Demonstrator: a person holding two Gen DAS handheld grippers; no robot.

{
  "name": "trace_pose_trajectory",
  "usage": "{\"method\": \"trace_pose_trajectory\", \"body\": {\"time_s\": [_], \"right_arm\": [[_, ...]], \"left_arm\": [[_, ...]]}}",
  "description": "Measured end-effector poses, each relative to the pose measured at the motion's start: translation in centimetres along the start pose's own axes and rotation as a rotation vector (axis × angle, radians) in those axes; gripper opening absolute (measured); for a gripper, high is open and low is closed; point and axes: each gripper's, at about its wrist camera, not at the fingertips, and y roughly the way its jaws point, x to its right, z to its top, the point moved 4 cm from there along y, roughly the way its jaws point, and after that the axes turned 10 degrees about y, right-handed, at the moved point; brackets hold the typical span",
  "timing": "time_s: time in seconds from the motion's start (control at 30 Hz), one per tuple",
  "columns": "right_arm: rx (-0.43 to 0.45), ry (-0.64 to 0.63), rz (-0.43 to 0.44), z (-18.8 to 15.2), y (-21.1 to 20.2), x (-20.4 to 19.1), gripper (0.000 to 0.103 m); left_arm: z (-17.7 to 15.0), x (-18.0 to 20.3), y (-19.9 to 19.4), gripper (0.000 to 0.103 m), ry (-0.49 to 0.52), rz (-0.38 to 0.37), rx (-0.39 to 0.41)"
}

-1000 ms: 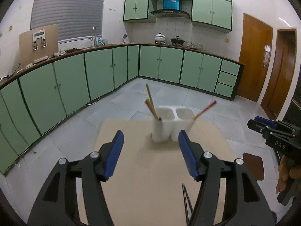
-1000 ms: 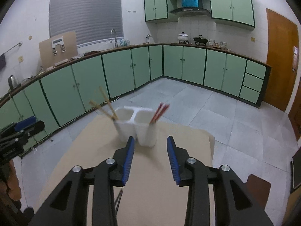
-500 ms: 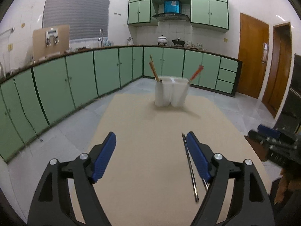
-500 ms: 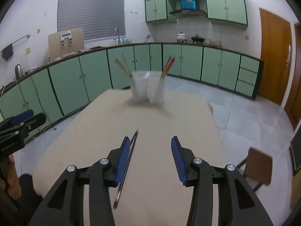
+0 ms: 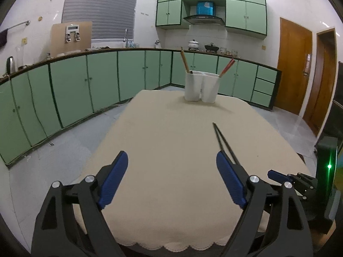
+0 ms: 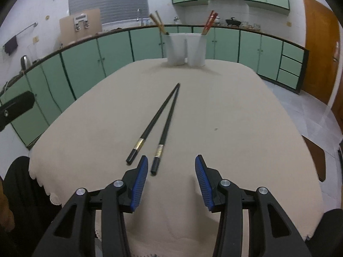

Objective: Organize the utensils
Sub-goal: 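Move both tools back to the two black chopsticks on the cloth, then grasp a black chopstick with the left tool while the right tool grasps the other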

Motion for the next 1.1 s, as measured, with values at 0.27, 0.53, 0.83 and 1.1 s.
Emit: {"method": "trace_pose_trajectory", "body": {"time_s": [0.27,0.53,0.83,1.1], "right_arm": [[-0.012,-0.038,-0.018,-0.4,2.0,-0.1,0.022],[0.003,0.014,-0.062,0.1,1.8,3.2,0.007],[0.02,0.114,-0.116,0.8,1.1,7.8,0.007],[0.026,0.117,-0.123,0.7,0.7,8.8,0.007]], "left_arm": [[0.1,-0.4,0.7,0.082,-0.017,-0.001,-0.011],[-0.4,2.5,3.0,0.081,-0.022,-0.042,-0.042],[-2.9,8.3,7.1,0.077,0.052,-0.115,-0.111],[-4.4,11.6,10.1,0.068,0.098,-0.131,-0.166]]}}
